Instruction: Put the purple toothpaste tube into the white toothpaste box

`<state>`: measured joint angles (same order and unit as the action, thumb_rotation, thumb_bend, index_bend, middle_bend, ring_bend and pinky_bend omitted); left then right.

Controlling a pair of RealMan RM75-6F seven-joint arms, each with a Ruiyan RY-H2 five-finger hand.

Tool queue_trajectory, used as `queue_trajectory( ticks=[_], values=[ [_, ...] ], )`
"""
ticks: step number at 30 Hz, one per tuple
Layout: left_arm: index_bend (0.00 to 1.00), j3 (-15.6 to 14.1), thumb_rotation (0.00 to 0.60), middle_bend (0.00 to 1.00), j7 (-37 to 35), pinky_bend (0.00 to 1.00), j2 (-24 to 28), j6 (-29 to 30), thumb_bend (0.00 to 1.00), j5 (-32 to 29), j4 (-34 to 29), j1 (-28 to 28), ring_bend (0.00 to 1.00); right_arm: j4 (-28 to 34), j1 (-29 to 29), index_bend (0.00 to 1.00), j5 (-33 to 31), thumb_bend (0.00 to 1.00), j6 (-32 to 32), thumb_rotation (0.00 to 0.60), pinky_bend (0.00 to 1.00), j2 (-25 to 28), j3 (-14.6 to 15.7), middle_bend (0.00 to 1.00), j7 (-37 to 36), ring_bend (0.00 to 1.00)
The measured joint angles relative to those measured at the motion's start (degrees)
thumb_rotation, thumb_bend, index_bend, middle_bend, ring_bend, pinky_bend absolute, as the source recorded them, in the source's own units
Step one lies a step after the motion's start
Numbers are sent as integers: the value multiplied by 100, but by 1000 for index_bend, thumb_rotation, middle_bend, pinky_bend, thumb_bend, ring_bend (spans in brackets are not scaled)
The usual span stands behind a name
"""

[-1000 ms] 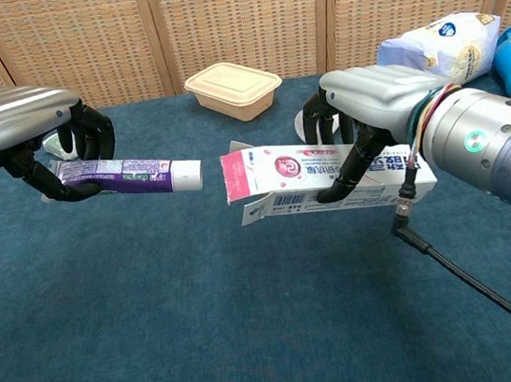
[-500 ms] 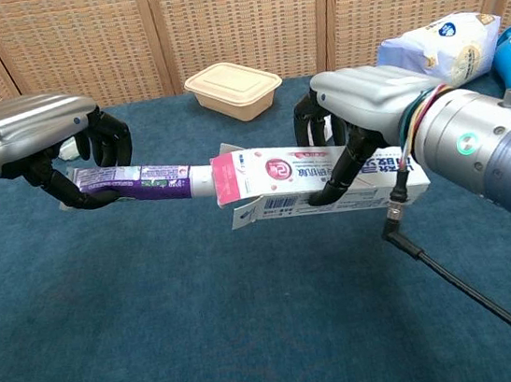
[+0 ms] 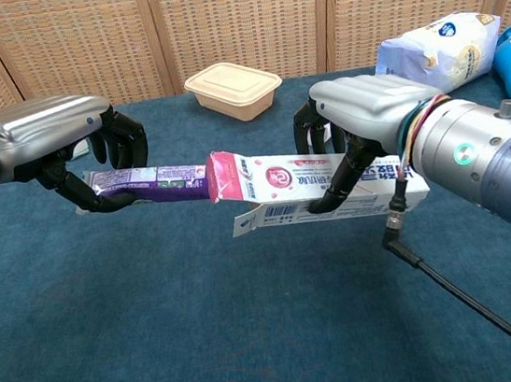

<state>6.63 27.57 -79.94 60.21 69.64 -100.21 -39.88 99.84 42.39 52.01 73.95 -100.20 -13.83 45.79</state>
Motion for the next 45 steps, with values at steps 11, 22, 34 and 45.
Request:
queue_trajectory(
  ticks=[11, 22, 34, 45],
  values=[
    [744, -3, 600, 580, 246, 376, -25, -69, 463, -239, -64, -78, 418, 40, 51, 621, 30, 190, 26, 600, 464, -86, 5, 511, 42, 471],
    [744, -97, 600, 582, 457, 379, -27, -133, 463, -356, -155, -145, 421, 41, 73, 622, 23, 190, 54, 600, 464, -136, 6, 511, 70, 471],
    [746, -137, 600, 583, 543, 380, 83, -46, 462, -368, -276, -141, 422, 75, 61, 622, 2, 190, 63, 600, 464, -110, 10, 511, 50, 471],
    [745, 0, 600, 581, 956, 375, -251, 43, 449, -665, -198, -304, 419, 28, 109, 621, 8, 190, 37, 600, 464, -252, 45, 511, 80, 471]
  ],
)
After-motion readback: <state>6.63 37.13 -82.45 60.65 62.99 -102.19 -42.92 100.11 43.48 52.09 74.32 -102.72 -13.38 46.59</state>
